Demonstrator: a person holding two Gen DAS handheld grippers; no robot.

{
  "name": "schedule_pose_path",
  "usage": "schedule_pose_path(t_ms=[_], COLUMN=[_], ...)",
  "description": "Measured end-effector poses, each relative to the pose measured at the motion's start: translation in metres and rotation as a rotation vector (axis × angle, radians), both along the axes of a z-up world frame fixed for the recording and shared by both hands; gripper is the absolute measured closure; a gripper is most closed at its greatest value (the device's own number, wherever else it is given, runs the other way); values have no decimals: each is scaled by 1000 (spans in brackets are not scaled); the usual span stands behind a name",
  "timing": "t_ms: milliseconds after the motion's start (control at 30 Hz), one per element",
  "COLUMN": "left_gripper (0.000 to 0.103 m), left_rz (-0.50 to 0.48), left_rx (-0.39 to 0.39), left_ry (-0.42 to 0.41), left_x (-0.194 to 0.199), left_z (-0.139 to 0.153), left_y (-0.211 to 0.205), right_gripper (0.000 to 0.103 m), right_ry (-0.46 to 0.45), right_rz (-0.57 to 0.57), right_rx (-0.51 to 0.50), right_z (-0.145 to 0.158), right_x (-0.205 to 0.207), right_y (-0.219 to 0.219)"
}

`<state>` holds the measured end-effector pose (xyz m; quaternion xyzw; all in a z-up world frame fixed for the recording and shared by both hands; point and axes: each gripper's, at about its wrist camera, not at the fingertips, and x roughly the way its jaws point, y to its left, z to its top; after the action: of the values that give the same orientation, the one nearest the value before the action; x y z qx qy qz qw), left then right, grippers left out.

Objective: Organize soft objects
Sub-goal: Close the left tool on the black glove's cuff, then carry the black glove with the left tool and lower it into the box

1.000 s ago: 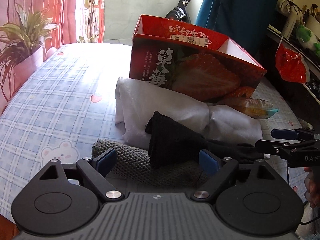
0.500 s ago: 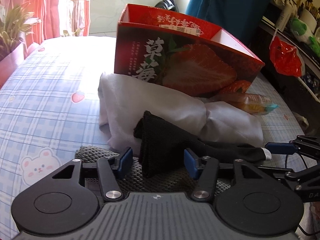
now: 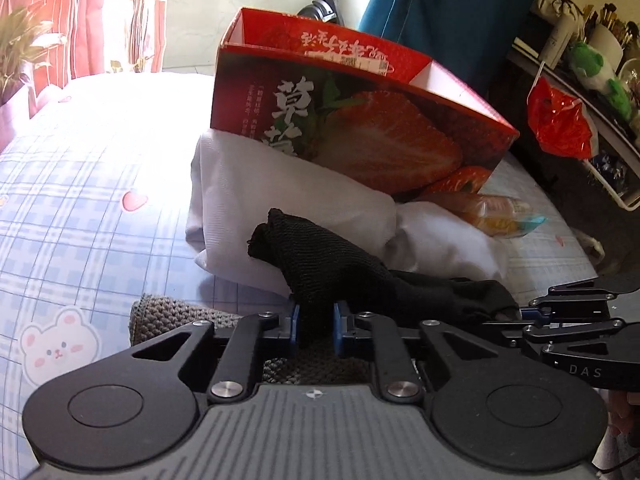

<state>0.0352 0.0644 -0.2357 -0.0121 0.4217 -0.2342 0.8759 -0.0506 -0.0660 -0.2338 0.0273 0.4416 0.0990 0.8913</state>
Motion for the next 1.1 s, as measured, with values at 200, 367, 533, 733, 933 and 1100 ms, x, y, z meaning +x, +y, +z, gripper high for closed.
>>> schedule_pose_path(t_ms=[200, 367, 533, 733, 933, 1100], left_gripper=[87, 87, 87, 87, 87, 87], left_rz=[0, 13, 20, 16, 18, 22], left_rx=[-7, -40, -58, -70, -80, -96], left_ry=[-58, -115, -148, -174, -191, -212], left_x=[3, 1, 0, 2, 5, 5], left_z=[24, 47, 61, 71, 76, 83], left_y=[-4, -4, -5, -12, -17, -15], right_gripper=[92, 92, 92, 92, 92, 92], right_ry=[-36, -81, -124, -159, -191, -222], right_rz=[-3, -21, -30, -40, -48, -52], right_rx=[22, 45, 66, 62, 56, 55], right_z=[18, 37, 55, 71, 82, 91], right_x=[12, 22, 27, 28, 28, 28], right_y=[-4, -9, -13, -15, -18, -23])
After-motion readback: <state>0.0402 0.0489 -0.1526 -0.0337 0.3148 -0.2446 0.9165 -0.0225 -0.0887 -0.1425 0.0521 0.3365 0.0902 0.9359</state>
